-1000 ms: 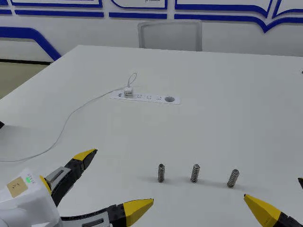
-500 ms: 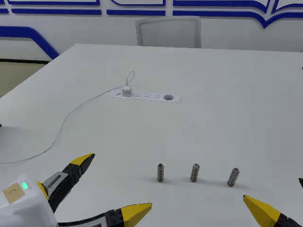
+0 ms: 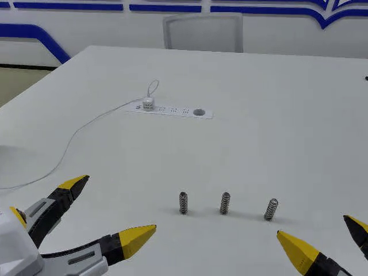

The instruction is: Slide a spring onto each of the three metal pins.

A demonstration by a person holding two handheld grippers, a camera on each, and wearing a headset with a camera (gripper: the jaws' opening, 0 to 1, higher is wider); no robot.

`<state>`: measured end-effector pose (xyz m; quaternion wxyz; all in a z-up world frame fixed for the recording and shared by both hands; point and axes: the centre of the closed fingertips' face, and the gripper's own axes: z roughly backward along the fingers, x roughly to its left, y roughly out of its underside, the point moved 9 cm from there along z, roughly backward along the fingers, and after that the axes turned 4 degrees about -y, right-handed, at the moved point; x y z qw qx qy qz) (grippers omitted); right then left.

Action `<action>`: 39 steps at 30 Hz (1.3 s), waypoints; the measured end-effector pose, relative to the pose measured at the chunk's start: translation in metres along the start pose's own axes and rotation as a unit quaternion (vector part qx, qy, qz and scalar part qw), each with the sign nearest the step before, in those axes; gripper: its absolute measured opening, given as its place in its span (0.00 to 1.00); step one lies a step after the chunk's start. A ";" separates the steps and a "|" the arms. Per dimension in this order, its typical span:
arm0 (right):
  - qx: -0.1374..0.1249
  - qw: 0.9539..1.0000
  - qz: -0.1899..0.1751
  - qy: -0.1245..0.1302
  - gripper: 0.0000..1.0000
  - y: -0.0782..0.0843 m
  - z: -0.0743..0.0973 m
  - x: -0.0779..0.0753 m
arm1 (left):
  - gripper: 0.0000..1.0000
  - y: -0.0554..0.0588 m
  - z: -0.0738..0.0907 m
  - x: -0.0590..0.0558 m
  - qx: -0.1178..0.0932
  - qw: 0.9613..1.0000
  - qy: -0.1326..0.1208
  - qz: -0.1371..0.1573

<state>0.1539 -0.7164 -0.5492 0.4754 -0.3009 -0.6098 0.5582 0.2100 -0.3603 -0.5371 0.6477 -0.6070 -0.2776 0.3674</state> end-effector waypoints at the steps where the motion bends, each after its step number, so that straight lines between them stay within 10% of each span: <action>1: 0.003 1.000 0.003 -0.001 0.81 0.000 0.000 0.001 | 1.00 0.001 -0.001 -0.001 0.006 1.000 0.002 -0.001; 22: 0.004 0.998 -0.016 0.062 0.80 -0.009 0.016 0.015 | 1.00 0.001 0.000 0.001 -0.002 1.000 0.021 0.010; 27: 0.007 0.996 0.045 0.074 0.80 -0.011 0.019 0.018 | 1.00 0.001 0.000 -0.004 0.002 0.999 0.030 -0.011; 30: -0.039 0.995 0.072 0.061 0.78 -0.022 0.016 0.024 | 1.00 0.002 -0.001 -0.006 0.005 0.999 0.038 -0.019; 39: -0.070 0.988 0.099 0.093 0.75 -0.032 0.024 0.020 | 1.00 0.008 -0.003 -0.007 0.027 0.998 0.049 -0.015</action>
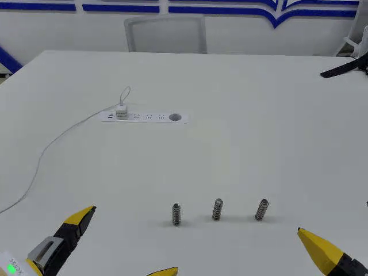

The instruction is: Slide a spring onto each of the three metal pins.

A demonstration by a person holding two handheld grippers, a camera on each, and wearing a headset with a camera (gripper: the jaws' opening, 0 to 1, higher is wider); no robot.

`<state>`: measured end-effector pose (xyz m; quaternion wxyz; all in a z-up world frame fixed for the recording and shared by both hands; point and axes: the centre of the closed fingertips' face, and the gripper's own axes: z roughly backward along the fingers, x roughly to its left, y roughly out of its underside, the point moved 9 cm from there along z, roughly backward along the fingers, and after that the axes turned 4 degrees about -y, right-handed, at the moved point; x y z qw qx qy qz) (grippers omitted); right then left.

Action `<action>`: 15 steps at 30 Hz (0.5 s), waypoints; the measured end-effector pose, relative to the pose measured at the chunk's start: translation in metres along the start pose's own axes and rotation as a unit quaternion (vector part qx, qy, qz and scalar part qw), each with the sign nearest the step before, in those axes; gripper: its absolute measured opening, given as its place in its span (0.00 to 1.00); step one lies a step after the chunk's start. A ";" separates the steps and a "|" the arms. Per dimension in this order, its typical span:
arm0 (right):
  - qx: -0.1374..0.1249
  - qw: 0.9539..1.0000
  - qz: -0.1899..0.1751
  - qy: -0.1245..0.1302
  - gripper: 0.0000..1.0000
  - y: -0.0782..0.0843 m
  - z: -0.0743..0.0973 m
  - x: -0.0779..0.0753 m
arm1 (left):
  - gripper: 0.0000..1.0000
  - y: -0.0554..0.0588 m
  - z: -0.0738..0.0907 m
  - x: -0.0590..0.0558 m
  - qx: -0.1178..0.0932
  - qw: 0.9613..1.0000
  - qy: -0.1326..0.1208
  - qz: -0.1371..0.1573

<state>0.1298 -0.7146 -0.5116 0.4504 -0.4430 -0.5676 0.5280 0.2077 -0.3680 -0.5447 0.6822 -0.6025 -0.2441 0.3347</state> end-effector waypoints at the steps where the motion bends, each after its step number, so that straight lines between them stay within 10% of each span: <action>1: -0.001 1.000 -0.002 0.004 0.75 0.000 0.000 -0.001 | 1.00 -0.001 0.000 0.001 -0.003 1.000 -0.002 0.002; 15: 0.036 0.998 -0.043 -0.012 0.74 0.013 0.000 -0.008 | 1.00 -0.003 -0.001 0.001 -0.015 1.000 -0.023 0.013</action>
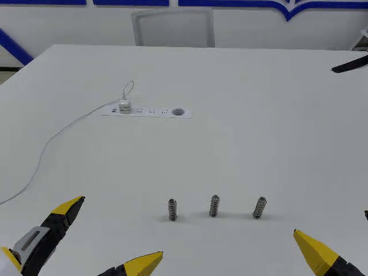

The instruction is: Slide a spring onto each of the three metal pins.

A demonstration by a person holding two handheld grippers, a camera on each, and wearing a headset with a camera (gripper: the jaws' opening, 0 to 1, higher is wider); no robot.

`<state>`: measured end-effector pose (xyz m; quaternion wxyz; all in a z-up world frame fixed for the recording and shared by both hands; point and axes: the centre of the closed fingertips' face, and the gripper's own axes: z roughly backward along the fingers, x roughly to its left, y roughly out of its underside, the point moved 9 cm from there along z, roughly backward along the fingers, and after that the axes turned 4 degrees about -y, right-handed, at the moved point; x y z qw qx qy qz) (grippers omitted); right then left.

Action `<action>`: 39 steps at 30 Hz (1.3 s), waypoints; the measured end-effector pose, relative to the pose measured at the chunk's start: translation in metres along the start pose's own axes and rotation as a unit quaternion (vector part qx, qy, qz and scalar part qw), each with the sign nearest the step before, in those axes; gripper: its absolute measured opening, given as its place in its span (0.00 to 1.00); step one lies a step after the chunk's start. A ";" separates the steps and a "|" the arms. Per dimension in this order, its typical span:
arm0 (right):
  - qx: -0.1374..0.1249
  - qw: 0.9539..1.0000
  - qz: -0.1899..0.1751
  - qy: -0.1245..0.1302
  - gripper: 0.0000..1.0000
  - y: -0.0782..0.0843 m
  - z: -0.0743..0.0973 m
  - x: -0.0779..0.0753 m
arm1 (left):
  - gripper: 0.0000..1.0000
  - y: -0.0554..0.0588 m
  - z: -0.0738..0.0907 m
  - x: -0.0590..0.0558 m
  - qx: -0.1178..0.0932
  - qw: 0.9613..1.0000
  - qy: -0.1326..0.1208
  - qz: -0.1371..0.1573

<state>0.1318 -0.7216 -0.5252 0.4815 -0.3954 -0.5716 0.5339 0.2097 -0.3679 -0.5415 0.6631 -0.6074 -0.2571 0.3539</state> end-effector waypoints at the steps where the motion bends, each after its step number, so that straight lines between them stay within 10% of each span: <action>1: 0.005 1.000 -0.002 0.000 0.74 0.001 0.000 0.000 | 1.00 0.000 0.000 0.001 0.001 1.000 -0.003 -0.001; 8: 0.021 1.000 -0.007 0.001 0.74 0.005 -0.001 0.001 | 1.00 -0.003 0.004 0.008 -0.010 0.999 -0.035 0.001; 39: 0.045 0.999 0.014 0.021 0.71 0.008 0.000 0.000 | 0.98 -0.009 0.005 0.007 -0.034 0.999 -0.020 0.012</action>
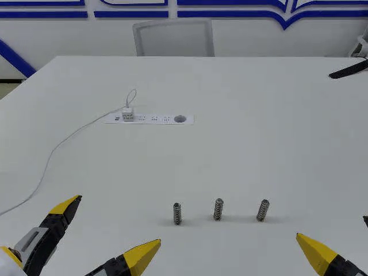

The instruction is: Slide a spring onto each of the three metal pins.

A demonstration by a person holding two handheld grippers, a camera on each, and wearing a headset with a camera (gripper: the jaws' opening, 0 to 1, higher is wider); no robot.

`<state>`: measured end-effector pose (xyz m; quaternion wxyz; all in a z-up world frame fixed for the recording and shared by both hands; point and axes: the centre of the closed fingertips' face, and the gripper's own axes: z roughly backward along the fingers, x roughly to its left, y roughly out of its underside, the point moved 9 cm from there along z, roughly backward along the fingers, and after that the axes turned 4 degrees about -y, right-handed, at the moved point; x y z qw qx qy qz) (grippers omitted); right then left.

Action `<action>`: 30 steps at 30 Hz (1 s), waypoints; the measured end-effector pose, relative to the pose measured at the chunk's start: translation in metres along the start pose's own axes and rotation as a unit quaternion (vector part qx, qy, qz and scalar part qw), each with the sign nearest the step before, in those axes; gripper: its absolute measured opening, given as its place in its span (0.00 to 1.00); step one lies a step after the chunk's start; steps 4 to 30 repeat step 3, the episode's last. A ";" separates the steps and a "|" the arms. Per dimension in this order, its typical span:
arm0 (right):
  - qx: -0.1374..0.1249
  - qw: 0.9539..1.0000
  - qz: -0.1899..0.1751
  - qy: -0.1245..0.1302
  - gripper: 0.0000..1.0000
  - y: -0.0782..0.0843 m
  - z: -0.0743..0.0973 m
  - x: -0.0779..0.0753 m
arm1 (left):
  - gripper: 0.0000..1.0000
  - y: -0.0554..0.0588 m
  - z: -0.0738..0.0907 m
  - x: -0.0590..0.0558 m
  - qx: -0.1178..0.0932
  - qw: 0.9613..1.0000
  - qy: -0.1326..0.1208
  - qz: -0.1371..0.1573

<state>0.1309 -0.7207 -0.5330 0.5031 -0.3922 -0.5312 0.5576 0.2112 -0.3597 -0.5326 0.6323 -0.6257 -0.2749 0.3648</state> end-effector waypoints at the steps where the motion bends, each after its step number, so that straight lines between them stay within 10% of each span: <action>1: 0.002 1.000 0.003 0.002 0.71 0.000 0.000 0.000 | 0.98 0.000 0.000 0.000 -0.001 1.000 0.000 0.000; 30: 0.008 1.000 0.006 0.001 0.71 0.002 0.000 0.000 | 0.98 -0.001 0.000 0.001 -0.004 1.000 -0.002 0.000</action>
